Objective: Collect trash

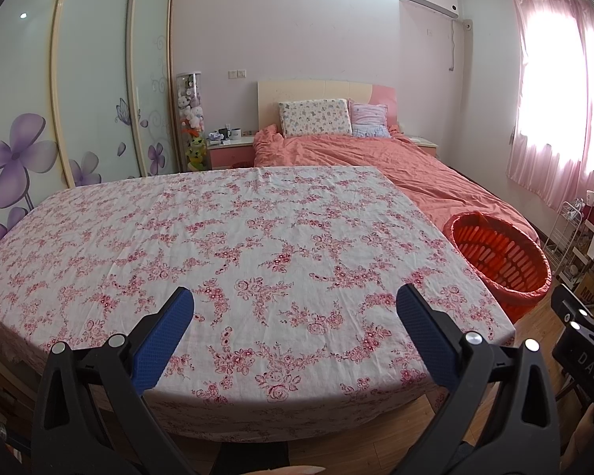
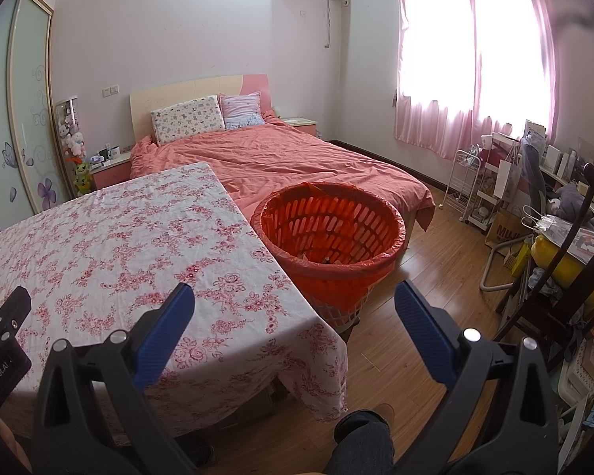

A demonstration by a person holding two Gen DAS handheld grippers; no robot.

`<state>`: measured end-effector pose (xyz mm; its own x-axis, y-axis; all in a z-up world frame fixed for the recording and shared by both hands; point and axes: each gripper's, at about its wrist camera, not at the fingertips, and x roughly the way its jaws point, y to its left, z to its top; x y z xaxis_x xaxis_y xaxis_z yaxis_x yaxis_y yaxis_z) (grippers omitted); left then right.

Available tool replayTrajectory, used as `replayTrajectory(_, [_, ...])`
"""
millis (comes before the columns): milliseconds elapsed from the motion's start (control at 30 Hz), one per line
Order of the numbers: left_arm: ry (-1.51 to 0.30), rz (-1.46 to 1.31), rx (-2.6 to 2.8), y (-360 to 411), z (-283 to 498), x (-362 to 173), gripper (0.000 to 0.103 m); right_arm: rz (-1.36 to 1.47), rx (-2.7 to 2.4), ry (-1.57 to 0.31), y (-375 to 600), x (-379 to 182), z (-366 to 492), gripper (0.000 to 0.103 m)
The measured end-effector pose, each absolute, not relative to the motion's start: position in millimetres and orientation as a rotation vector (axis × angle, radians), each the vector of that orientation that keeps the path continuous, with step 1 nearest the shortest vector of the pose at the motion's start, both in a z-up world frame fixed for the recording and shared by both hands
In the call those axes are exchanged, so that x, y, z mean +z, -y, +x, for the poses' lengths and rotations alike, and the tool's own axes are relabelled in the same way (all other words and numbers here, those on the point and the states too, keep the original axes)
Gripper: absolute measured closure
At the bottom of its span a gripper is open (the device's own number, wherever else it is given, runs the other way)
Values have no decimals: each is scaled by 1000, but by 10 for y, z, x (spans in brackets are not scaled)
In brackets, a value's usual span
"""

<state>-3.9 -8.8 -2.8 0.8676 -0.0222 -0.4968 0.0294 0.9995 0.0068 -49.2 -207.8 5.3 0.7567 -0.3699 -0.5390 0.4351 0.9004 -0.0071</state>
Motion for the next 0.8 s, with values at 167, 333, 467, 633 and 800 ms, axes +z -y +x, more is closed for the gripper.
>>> replayTrajectory(167, [-520,15,-27,89,-40,-27,2,122,-440,-561,2080,50,-494,4])
replayTrajectory(333, [-520,15,-27,90,-39,-23,2,122,-440,-561,2080,48,-497,4])
replayTrajectory(467, [-523,14,-27,90,-39,-42,2,122,-440,-561,2078,46,-498,4])
replayTrajectory(633, [-527,16,-26,96,-52,-79,2,122,-439,-562,2077,45,-497,4])
replayTrajectory(800, [-529,16,-25,95,-48,-83,2,123,-439,-563,2087,52,-490,4])
